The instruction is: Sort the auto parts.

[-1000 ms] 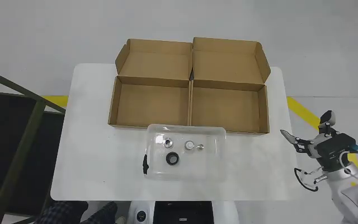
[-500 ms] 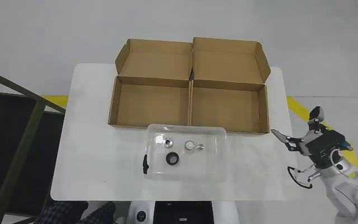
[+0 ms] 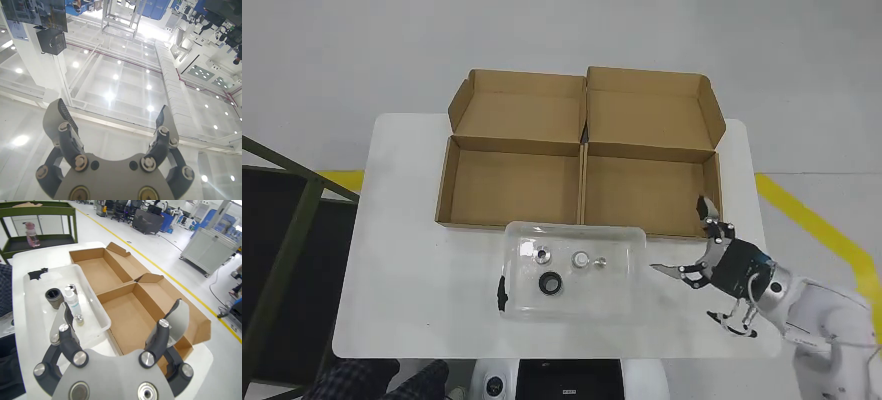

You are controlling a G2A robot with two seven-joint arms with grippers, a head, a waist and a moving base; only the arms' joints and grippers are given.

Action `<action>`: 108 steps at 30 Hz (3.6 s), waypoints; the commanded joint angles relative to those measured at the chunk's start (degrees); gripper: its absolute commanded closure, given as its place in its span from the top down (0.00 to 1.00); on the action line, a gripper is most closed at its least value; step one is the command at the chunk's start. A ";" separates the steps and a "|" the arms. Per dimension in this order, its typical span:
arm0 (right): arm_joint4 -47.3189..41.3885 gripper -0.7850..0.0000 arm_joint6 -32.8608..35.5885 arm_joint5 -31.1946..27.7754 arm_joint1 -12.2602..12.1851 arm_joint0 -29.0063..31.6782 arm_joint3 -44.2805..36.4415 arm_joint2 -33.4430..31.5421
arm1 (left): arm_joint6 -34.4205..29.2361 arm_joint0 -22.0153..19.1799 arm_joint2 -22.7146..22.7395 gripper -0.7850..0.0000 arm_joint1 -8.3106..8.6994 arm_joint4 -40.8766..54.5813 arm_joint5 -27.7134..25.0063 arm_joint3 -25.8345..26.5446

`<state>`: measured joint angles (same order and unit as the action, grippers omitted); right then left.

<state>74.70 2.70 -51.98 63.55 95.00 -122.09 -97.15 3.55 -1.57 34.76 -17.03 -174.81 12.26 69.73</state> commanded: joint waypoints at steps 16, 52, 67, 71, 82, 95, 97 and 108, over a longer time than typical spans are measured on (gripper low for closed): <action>5.86 1.00 6.73 -1.78 -0.07 -7.33 3.41 17.28 | 0.00 0.00 0.00 1.00 0.00 0.00 0.00 0.00; 8.79 1.00 10.66 -1.36 -0.33 -16.84 12.60 29.78 | 0.00 0.00 0.00 1.00 0.00 0.00 0.00 0.00; 8.63 0.83 11.51 0.19 -0.22 -20.48 16.96 32.95 | 0.00 0.00 0.00 1.00 0.00 0.00 0.00 0.00; 8.65 0.78 11.56 1.21 -0.14 -21.27 18.06 33.71 | 0.00 0.00 0.00 1.00 0.00 0.00 0.00 0.00; 10.45 0.48 9.47 2.77 -0.21 -22.52 19.94 34.80 | 0.00 0.00 0.00 1.00 0.00 0.00 0.00 0.00; 9.47 0.00 9.29 1.79 -0.62 -22.93 18.96 34.40 | 0.00 0.00 0.00 1.00 0.00 0.00 0.00 0.00; 8.96 0.00 9.27 1.24 -0.76 -22.82 18.19 34.00 | 0.00 0.00 0.00 1.00 0.00 0.00 0.00 0.00; 1.43 0.00 8.28 -2.12 -1.82 -20.84 12.47 29.41 | 0.00 0.00 0.00 1.00 0.00 0.00 0.00 0.00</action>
<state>77.05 11.12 -53.97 61.80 74.00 -109.18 -67.36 3.55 -1.57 34.76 -17.03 -174.81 12.26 69.73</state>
